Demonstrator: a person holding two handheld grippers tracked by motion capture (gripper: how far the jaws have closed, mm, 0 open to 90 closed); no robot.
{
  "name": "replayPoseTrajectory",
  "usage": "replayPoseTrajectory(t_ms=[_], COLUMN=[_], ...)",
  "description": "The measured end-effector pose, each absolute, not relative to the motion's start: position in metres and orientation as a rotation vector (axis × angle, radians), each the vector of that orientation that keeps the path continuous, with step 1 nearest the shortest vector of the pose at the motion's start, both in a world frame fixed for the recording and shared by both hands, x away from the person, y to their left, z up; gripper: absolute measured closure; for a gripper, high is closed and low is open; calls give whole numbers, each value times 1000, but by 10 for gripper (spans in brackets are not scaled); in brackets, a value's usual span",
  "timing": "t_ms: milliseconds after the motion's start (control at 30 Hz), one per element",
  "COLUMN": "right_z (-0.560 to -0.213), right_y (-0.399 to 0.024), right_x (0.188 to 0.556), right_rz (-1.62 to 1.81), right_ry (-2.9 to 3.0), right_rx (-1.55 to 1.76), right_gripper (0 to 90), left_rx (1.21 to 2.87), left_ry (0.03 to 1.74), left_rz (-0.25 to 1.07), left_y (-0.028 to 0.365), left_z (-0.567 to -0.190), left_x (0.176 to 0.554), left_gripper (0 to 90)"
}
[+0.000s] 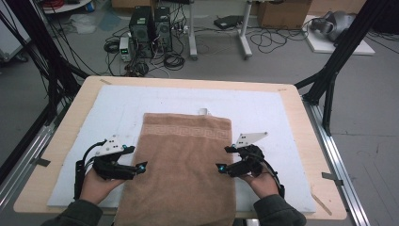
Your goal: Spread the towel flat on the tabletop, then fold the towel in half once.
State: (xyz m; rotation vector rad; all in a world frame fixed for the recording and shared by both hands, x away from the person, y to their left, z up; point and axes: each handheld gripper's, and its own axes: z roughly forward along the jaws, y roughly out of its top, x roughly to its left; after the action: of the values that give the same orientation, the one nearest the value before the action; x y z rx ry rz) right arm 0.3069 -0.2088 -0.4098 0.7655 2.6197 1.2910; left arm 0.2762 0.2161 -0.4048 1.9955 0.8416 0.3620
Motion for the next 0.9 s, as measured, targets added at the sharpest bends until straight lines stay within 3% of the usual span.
replayPoseTrajectory(t_ms=[900], right_z=[-382], right_y=[-216], right_x=[348], right_rz=[1260], right_ry=[2586], right_rx=[764], right_gripper=[221], left_rx=[2026], left_ry=[863], left_rz=[363], left_y=[211], left_z=[-393], left_x=[311], left_gripper=[268])
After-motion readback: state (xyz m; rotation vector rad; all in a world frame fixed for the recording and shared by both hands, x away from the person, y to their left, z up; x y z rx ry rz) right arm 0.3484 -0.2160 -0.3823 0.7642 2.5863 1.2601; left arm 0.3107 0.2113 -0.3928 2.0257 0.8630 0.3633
